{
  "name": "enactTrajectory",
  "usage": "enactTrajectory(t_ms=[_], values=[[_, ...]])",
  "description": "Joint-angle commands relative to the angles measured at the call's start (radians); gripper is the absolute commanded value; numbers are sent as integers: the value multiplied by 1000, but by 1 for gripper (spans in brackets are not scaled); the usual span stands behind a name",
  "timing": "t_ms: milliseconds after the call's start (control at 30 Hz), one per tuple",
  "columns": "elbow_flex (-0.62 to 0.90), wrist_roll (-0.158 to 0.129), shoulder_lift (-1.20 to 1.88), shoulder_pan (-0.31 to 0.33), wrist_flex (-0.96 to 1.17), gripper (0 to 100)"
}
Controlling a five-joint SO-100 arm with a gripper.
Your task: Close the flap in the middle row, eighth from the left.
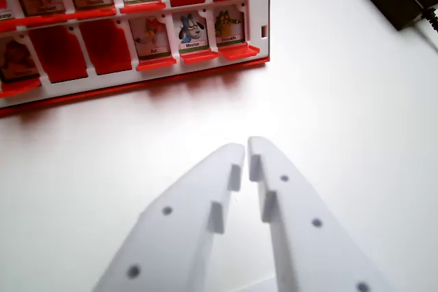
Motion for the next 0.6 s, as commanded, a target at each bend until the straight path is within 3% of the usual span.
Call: enactTrajectory(t_ms=[0,567], values=[[-69,-12,-103,15,-91,0],[-443,-52,-672,55,-255,0]])
